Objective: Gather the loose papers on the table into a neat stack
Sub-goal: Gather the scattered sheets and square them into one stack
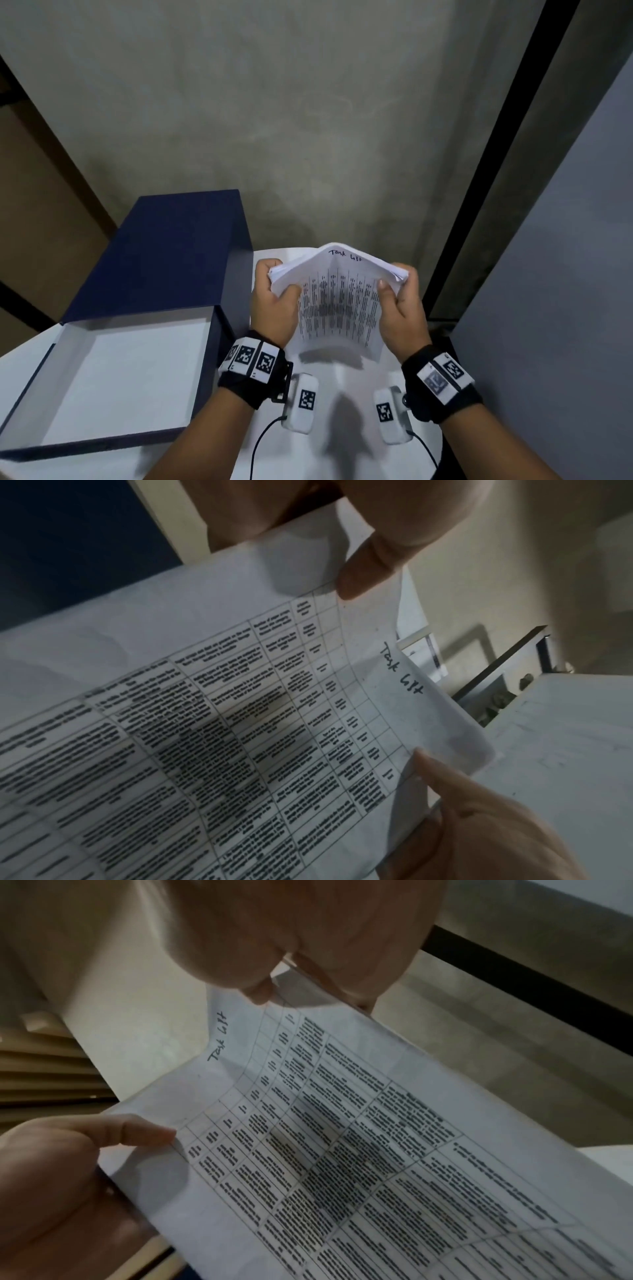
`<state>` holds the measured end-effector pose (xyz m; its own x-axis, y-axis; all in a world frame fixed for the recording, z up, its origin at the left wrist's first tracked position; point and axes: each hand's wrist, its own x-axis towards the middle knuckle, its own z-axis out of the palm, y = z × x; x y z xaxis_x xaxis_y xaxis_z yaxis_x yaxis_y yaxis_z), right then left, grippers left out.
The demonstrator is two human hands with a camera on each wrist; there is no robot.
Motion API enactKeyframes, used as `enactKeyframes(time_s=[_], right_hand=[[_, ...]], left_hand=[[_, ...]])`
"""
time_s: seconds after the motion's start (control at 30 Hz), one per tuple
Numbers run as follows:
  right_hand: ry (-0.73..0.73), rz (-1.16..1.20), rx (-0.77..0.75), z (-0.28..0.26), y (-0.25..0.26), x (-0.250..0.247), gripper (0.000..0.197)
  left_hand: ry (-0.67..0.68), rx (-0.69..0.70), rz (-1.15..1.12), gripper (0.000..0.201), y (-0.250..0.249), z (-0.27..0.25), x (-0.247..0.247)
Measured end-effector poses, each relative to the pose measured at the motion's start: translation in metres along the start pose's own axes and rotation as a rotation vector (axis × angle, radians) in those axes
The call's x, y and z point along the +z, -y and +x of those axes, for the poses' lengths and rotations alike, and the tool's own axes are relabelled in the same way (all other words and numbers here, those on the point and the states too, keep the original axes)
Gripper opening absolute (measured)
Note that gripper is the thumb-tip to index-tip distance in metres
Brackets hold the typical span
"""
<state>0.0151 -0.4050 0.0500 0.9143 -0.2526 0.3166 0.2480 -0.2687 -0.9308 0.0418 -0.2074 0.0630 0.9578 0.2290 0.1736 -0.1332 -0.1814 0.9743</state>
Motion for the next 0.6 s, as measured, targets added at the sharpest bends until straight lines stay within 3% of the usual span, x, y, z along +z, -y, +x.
enactKeyframes(time_s=[0.13, 0.2, 0.37, 0.47, 0.53, 0.6], right_hand=[[0.179, -0.039, 0.182, -0.025, -0.027, 0.001, 0.032], [0.19, -0.073, 0.19, -0.026, -0.03, 0.002, 0.03], [0.086, -0.056, 0.116, -0.016, -0.019, 0.002, 0.025], [0.116, -0.053, 0.14, -0.025, -0.025, 0.002, 0.029], [0.19, -0.051, 0.239, -0.038, -0.034, 0.002, 0.039], [0.223, -0.03, 0.275, -0.044, -0.039, 0.001, 0.036]], left_hand=[[0.063, -0.172, 0.015, 0.043, 0.035, -0.016, -0.002], [0.056, -0.215, 0.028, 0.049, 0.041, -0.018, -0.001], [-0.027, -0.188, -0.032, 0.039, 0.032, -0.013, 0.0], [-0.007, -0.307, -0.02, 0.062, 0.05, -0.017, 0.0], [0.059, -0.411, 0.095, 0.079, 0.073, -0.024, 0.001], [0.085, -0.448, 0.136, 0.071, 0.084, -0.028, 0.002]])
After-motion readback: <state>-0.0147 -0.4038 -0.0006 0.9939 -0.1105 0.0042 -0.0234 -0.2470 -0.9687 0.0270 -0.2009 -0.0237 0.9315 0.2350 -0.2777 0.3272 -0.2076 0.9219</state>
